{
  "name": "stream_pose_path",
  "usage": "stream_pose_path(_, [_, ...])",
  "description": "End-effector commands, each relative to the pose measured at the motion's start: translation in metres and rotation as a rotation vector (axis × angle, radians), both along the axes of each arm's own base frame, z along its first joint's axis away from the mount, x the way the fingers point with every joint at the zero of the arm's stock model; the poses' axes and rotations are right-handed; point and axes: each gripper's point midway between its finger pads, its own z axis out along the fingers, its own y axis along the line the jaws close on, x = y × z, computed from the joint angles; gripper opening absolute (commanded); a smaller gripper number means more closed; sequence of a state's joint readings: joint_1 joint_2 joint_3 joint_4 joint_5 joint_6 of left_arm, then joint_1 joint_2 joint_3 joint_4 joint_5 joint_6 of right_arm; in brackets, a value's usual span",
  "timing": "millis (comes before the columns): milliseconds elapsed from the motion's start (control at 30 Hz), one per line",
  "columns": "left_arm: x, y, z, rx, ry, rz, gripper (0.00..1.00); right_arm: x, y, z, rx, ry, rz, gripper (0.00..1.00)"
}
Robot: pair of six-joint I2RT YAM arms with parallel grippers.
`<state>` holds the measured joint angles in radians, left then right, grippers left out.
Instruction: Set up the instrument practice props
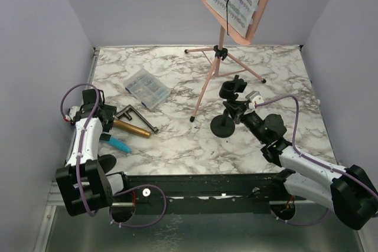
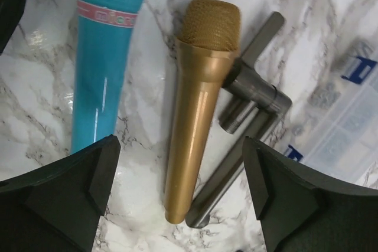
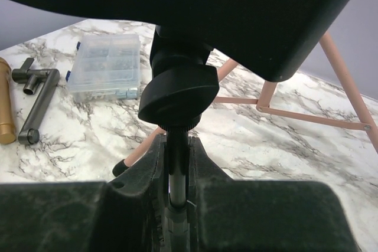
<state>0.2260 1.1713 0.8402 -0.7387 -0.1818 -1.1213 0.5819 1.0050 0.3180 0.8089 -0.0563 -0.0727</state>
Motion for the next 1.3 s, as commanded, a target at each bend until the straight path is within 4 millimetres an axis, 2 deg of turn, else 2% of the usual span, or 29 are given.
stream_pose_path(0, [0.006, 0.009, -0.026, -0.08, -0.023, 0.122, 0.89, -0.001, 0.001, 0.009, -0.022, -0.041, 0.018, 0.0])
stream_pose_path(167, [0.017, 0.005, -0.047, -0.127, -0.003, 0.12, 0.81, -0.007, 0.006, 0.012, -0.009, -0.043, 0.059, 0.0])
stream_pose_path(267, [0.02, 0.007, -0.058, -0.127, 0.004, 0.137, 0.8, -0.009, 0.008, 0.012, -0.004, -0.047, 0.072, 0.0])
stream_pose_path(333, [0.027, 0.002, -0.063, -0.153, -0.008, 0.115, 0.8, -0.009, 0.008, 0.011, -0.005, -0.049, 0.074, 0.0])
stream_pose_path(500, [0.031, -0.005, -0.085, -0.191, 0.036, 0.117, 0.76, -0.008, 0.01, 0.008, -0.009, -0.04, 0.08, 0.0])
stream_pose_path(600, [0.035, -0.005, -0.09, -0.177, 0.038, 0.114, 0.62, -0.008, 0.012, 0.008, -0.008, -0.036, 0.089, 0.0])
stream_pose_path(700, [0.043, -0.001, -0.082, -0.138, 0.005, 0.106, 0.45, -0.01, 0.012, 0.007, -0.006, -0.024, 0.093, 0.0])
stream_pose_path(767, [0.048, 0.002, -0.071, -0.112, -0.031, 0.091, 0.32, -0.01, 0.012, 0.006, -0.007, -0.01, 0.096, 0.1])
stream_pose_path(867, [0.056, 0.005, -0.044, -0.056, -0.107, 0.062, 0.18, -0.012, 0.015, 0.004, -0.013, 0.024, 0.111, 0.32])
stream_pose_path(967, [0.061, 0.002, -0.004, -0.025, -0.22, 0.03, 0.05, -0.013, 0.015, 0.005, -0.007, 0.078, 0.114, 0.53])
stream_pose_path(1000, [0.061, 0.0, 0.009, -0.016, -0.247, 0.019, 0.02, -0.014, 0.015, 0.005, -0.001, 0.101, 0.113, 0.57])
stream_pose_path(1167, [0.053, -0.009, 0.085, 0.074, -0.404, -0.057, 0.0, -0.023, 0.006, -0.001, 0.037, 0.251, 0.071, 0.75])
stream_pose_path(1267, [0.053, -0.026, 0.135, 0.104, -0.525, -0.174, 0.0, -0.025, -0.004, -0.007, 0.053, 0.292, 0.021, 0.86])
